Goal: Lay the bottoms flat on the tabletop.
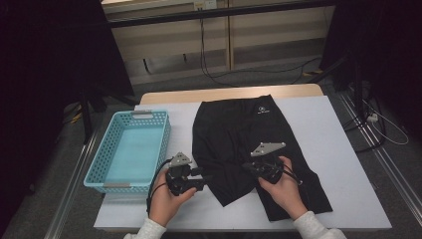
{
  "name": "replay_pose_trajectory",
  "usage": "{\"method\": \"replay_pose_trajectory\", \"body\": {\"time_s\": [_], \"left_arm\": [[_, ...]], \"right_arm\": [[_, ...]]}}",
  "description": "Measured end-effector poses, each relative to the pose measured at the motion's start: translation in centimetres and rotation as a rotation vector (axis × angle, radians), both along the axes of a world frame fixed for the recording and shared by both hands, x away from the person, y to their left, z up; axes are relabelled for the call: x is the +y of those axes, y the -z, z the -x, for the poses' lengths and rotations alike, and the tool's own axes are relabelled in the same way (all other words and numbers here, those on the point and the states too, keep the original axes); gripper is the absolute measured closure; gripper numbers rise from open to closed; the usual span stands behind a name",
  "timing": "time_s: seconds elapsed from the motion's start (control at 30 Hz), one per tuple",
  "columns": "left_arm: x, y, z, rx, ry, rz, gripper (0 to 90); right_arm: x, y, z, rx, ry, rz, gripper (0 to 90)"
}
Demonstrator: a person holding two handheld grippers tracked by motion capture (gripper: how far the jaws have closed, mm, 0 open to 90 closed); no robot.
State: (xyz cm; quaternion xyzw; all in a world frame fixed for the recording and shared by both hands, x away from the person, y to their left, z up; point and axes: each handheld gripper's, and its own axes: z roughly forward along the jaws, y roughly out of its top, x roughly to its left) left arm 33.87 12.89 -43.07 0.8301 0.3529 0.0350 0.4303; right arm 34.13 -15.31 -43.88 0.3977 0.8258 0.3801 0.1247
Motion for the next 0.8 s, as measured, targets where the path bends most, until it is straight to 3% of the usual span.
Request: {"method": "replay_pose_trajectory", "body": {"time_s": [0.2,0.4,0.5,0.63,0.73,0.8], "left_arm": [[-0.8,1.0,0.7,0.015,0.030,-0.027,49.7],[-1.5,1.8,0.8,0.026,0.046,-0.071,49.4],[-1.5,2.1,0.9,0.010,0.042,-0.076,51.2],[-2.3,2.1,1.3,-0.014,0.056,-0.109,62.7],[-2.7,1.8,1.4,-0.026,0.055,-0.160,68.9],[-2.8,1.7,1.4,-0.004,0.047,-0.160,76.7]], "right_arm": [[0.3,0.4,-0.2,-0.003,-0.011,0.066,90.0],[0.1,0.5,-0.1,0.004,-0.015,0.053,89.4],[0.3,0.4,0.1,-0.009,-0.032,0.035,80.0],[0.3,0.3,0.4,-0.018,-0.019,0.023,62.7],[-0.1,-0.2,0.7,-0.039,-0.009,0.007,58.0],[-0.4,-0.5,0.9,-0.050,-0.008,-0.006,56.5]]}}
